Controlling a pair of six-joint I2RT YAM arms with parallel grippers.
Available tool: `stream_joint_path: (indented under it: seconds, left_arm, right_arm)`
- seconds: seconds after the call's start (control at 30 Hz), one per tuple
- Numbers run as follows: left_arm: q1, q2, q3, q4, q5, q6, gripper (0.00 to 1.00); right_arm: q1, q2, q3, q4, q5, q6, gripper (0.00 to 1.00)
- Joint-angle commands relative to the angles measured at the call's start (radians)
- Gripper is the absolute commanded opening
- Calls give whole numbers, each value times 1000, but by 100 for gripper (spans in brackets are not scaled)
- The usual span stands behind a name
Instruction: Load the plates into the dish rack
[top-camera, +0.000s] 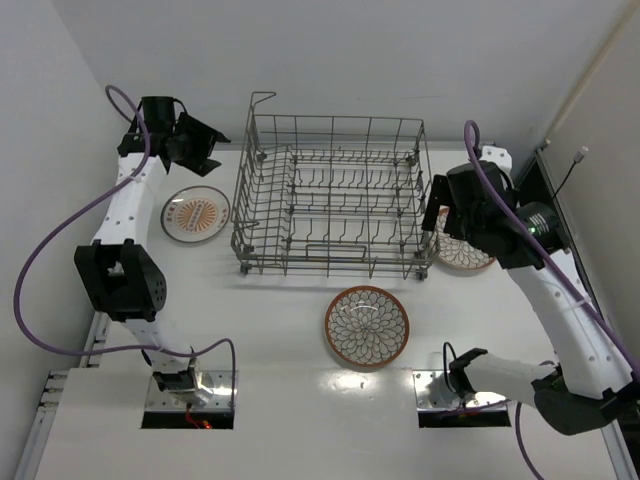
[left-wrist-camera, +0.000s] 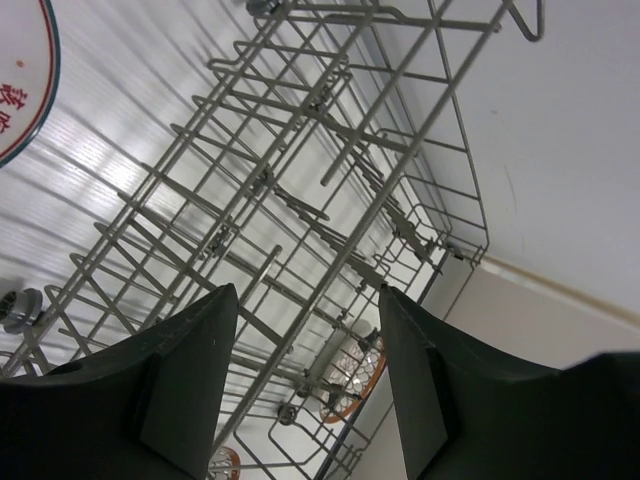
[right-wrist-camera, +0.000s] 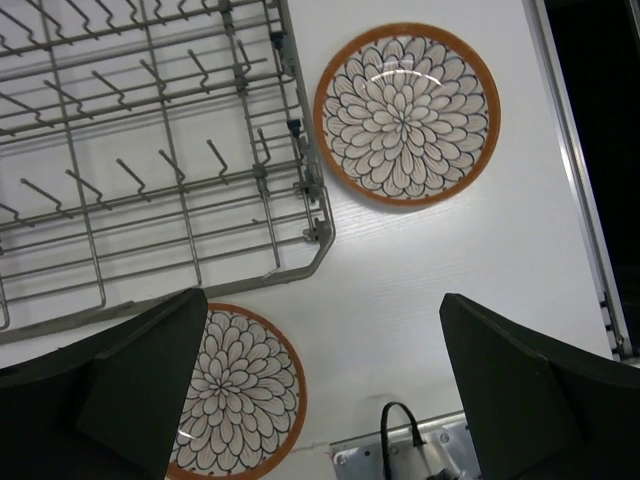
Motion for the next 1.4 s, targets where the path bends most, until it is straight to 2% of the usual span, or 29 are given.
stream_joint_path:
  seconds: [0.0, 0.1, 0.17, 0.27, 0.4, 0.5, 0.53, 0.63, 0.73, 0.87, 1.07, 1.27, 1.37]
  left_arm:
    - [-4, -65, 5, 17, 60, 17, 55]
    - [-15, -65, 17, 29, 69, 30, 55]
    - [-15, -65, 46, 41, 80, 56, 55]
    - [-15, -65, 68, 41, 99, 66, 55]
    - [-15, -88, -18, 32, 144, 40, 55]
    - [-15, -113, -39, 20, 156, 29, 55]
    - [-15, -122, -39, 20, 156, 29, 55]
    - [-15, -131, -39, 20, 166, 29, 55]
    - [-15, -131, -49, 20, 166, 29, 55]
    - [-15, -151, -68, 20, 175, 20, 55]
    - [-15, -151, -69, 9, 175, 20, 55]
    - [-15, -151, -78, 9, 175, 20, 55]
    - [-15, -151, -87, 9, 184, 9, 55]
  right_arm:
    - [-15, 53, 44, -39, 22, 68, 100]
    - [-24, 66, 70, 45, -65, -7, 100]
    - [-24, 55, 84, 87, -53, -7, 100]
    - [-95, 93, 138, 74, -8, -7, 100]
    - [-246, 197, 164, 46, -60, 37, 100]
    - [-444, 219, 59, 99, -201, 76, 100]
    - [-549, 219, 28, 118, -249, 76, 100]
    - [-703, 231, -71, 161, -416, 76, 100]
    - [-817, 242, -147, 220, -540, 50, 100]
    - [-949, 233, -274, 282, -628, 50, 100]
    - [-1064, 308, -391, 328, -700, 50, 100]
    - [-1086, 382, -454, 417, -786, 39, 100]
    - [-1086, 447, -463, 448, -827, 20, 97]
